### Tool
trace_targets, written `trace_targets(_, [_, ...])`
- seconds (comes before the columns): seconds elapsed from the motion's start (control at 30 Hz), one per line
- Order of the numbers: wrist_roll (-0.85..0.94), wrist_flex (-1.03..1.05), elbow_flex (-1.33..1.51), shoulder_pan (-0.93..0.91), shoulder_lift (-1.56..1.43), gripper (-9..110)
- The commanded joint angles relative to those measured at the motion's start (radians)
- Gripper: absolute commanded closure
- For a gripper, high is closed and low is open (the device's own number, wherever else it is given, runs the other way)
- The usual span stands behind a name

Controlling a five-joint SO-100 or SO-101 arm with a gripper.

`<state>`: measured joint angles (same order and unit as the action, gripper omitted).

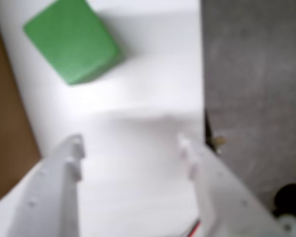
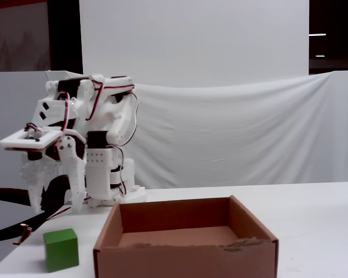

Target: Grasp a green cube and put it in a box.

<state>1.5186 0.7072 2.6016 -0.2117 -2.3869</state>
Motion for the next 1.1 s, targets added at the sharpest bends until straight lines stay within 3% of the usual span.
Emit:
trace_targets(0.0, [0.055,-0.026,-0.103,0.023,0.067,75])
trace_targets(0.5, [0.161,-0.094,-0.311,0.092,0.380,75])
trace_targets(1.07, [0.268,-0.034,-0.454,0.150,0.586,75])
